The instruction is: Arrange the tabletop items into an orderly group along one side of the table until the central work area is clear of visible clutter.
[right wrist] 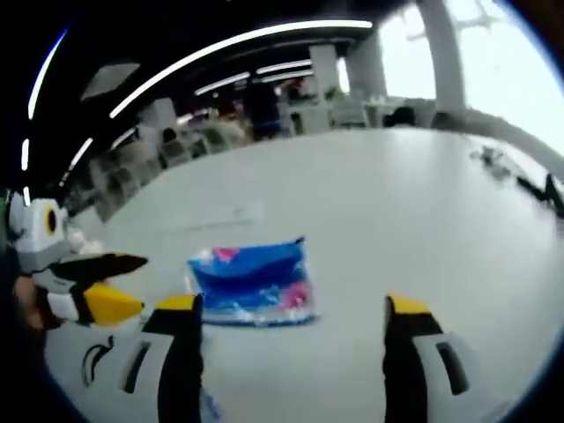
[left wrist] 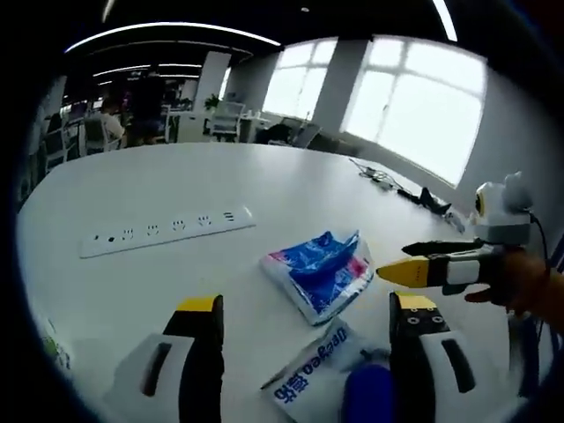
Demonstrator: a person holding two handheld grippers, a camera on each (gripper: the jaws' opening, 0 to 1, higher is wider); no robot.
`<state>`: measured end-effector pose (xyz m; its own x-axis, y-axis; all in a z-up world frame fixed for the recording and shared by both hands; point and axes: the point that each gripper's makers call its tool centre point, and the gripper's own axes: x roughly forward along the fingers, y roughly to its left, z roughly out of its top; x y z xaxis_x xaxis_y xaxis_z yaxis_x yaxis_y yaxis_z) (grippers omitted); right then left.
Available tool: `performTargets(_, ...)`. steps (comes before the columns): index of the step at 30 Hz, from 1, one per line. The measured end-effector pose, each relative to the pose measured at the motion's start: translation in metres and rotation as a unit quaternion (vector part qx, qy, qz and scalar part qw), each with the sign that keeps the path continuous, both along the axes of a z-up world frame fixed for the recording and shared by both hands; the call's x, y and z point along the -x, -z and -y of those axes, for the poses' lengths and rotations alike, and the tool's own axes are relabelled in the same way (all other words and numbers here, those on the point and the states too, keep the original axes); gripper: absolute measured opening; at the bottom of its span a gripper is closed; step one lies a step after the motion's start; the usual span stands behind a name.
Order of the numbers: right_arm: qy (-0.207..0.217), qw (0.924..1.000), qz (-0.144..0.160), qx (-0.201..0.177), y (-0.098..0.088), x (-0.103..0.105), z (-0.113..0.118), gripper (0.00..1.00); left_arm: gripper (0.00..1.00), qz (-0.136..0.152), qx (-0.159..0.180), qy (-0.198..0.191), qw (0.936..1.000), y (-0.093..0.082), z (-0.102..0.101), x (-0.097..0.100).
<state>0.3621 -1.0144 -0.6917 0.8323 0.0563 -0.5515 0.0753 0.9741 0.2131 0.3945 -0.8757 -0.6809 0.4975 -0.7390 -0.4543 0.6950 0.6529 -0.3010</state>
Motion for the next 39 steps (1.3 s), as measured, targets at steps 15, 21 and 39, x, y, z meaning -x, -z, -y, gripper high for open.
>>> performTargets(15,0.016,0.9996,-0.007,0.021,-0.004,0.050,-0.018,1.00,0.99,0.029,-0.026,0.056,0.9976,0.008,-0.025,0.006)
performTargets(21,0.022,0.9995,-0.019,0.013,-0.002,0.076,-0.028,0.99,0.99,0.026,-0.036,0.067,0.9967,0.013,-0.028,0.009)
performTargets(39,0.049,0.9965,-0.064,-0.022,0.013,0.154,-0.061,0.95,0.87,0.038,-0.059,0.115,0.9909,0.030,-0.024,0.014)
